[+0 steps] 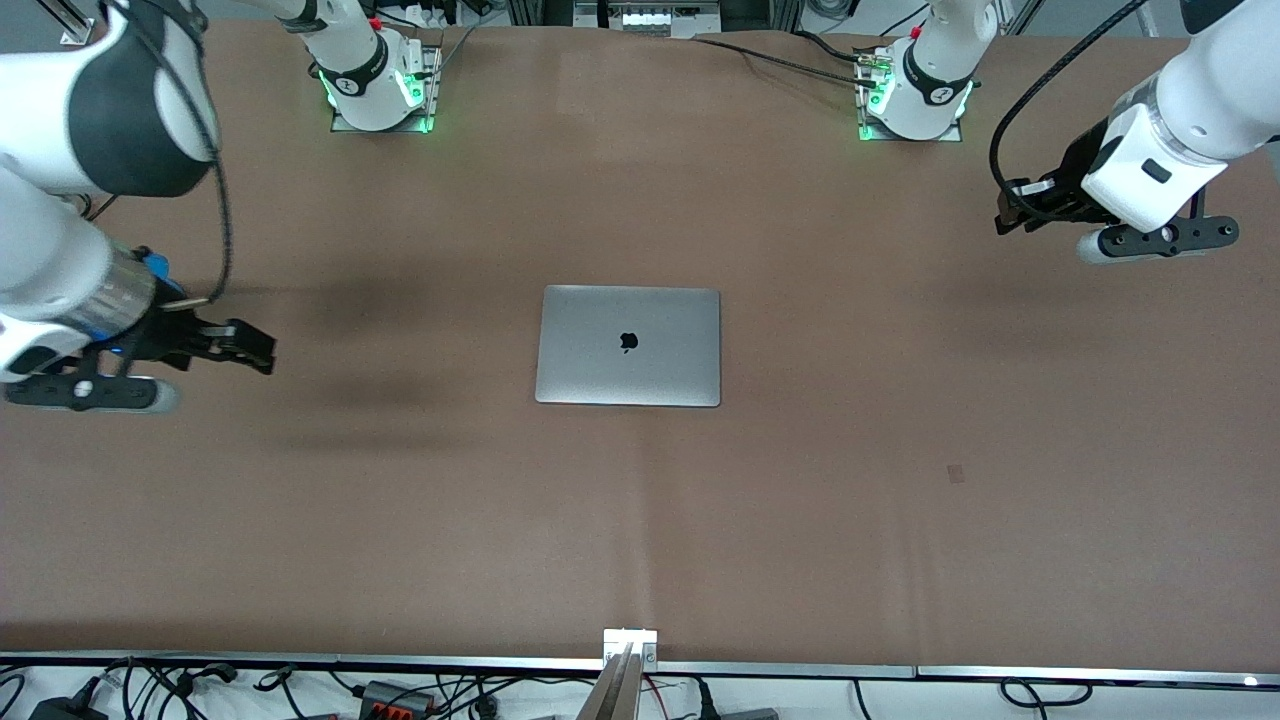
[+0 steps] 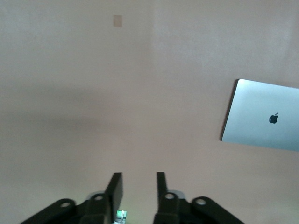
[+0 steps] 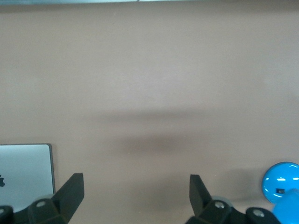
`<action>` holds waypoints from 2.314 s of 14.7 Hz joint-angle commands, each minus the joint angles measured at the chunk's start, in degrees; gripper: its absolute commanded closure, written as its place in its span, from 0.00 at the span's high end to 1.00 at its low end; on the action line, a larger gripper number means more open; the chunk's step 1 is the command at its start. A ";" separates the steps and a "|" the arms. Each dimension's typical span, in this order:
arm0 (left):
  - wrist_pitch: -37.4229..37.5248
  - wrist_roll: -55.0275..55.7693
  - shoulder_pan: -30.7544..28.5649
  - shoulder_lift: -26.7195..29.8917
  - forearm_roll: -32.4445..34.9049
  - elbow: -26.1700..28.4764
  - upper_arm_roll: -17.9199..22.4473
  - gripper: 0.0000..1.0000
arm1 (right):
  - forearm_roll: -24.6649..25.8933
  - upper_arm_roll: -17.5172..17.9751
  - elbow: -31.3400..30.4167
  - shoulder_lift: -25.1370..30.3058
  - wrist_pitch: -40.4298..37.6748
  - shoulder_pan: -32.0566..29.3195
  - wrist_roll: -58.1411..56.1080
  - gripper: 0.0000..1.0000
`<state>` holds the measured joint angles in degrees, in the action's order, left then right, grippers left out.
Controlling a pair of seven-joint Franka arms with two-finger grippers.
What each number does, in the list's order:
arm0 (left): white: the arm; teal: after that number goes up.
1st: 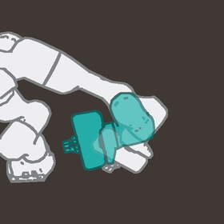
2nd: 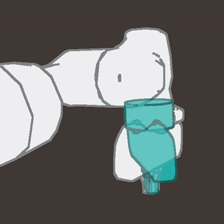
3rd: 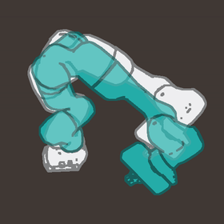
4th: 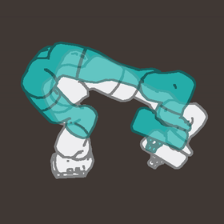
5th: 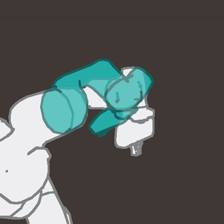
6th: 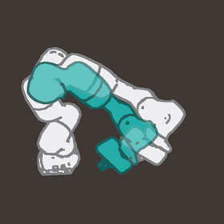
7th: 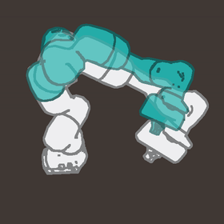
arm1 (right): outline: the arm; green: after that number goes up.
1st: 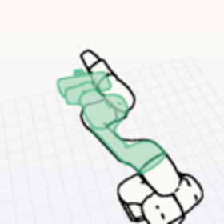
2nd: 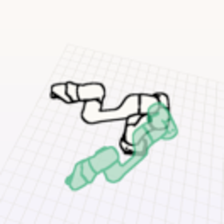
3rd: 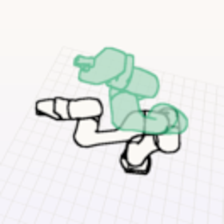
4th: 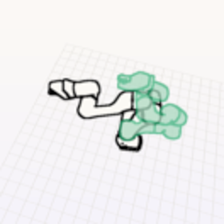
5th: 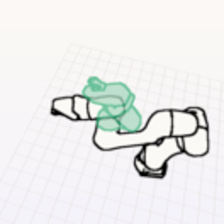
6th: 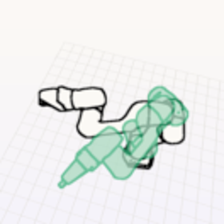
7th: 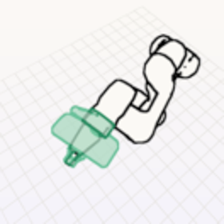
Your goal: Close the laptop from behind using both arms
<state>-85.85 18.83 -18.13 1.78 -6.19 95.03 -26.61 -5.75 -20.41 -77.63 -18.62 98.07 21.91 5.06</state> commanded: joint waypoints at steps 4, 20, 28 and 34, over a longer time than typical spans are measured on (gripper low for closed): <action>0.25 1.82 0.46 -0.64 1.79 -1.60 0.59 1.00 | 0.48 16.96 0.29 3.32 -0.86 -20.74 -5.94 1.00; -3.62 -7.23 16.81 2.70 5.66 4.81 20.19 1.00 | 6.63 18.74 -20.00 18.52 1.68 -22.43 -5.77 1.00; -3.88 -7.93 16.02 2.17 5.13 3.76 20.19 1.00 | 6.54 18.74 -20.90 20.99 0.99 -22.35 -7.00 1.00; -3.88 -7.93 16.02 2.08 5.13 3.58 20.10 1.00 | 6.54 19.09 -20.89 21.96 -1.03 -22.26 -7.00 1.00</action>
<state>-89.34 12.03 -1.95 2.89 -2.11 98.08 -6.45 -0.01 -2.00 -97.08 1.74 97.80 0.01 -1.00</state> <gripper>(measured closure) 0.000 0.000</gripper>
